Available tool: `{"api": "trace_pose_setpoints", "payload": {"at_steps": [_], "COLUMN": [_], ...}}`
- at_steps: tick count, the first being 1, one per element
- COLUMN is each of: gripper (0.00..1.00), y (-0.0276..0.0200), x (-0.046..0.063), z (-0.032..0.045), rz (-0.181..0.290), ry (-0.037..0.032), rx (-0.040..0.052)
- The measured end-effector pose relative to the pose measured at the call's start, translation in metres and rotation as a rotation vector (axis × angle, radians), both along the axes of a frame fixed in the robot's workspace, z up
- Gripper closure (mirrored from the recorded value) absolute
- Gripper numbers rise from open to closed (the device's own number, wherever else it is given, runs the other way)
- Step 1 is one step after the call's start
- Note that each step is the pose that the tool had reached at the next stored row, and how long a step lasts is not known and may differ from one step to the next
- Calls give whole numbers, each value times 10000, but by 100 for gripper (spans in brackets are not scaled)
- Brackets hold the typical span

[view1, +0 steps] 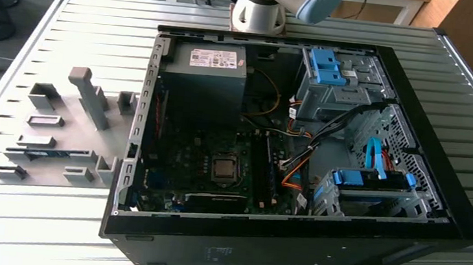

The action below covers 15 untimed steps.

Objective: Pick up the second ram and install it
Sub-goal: 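Pick up the second ram and move it above second insertion slot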

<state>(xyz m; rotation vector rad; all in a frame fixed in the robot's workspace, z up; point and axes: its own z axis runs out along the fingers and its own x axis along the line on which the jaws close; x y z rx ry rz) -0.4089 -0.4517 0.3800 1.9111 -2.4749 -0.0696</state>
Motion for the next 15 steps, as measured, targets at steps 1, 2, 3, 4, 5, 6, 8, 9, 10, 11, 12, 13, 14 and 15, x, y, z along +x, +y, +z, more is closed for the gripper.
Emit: {"api": "trace_pose_setpoints", "payload": {"at_steps": [1, 2, 3, 4, 5, 6, 8, 9, 10, 11, 12, 13, 14, 15], "gripper": [90, 90, 90, 90, 90, 90, 90, 90, 90, 90, 90, 90, 90, 90], "y": [0, 0, 0, 0, 0, 0, 0, 0, 0, 0, 0, 1, 1, 0], "x": [0, 0, 0, 0, 0, 0, 0, 0, 0, 0, 0, -1, -1, 0], "z": [0, 0, 0, 0, 0, -1, -3, -4, -6, -6, -8, -13, -22, -32], "rz": [89, 170, 233, 299, 377, 493, 826, 1009, 1166, 1266, 1312, 1315, 1315, 1316], "ry": [0, 0, 0, 0, 0, -1, -1, 0, 0, -2, -9, -59, -124, -182], "rx": [0, 0, 0, 0, 0, 0, 0, 0, 0, -1, -3, -6, -9, -12]}}
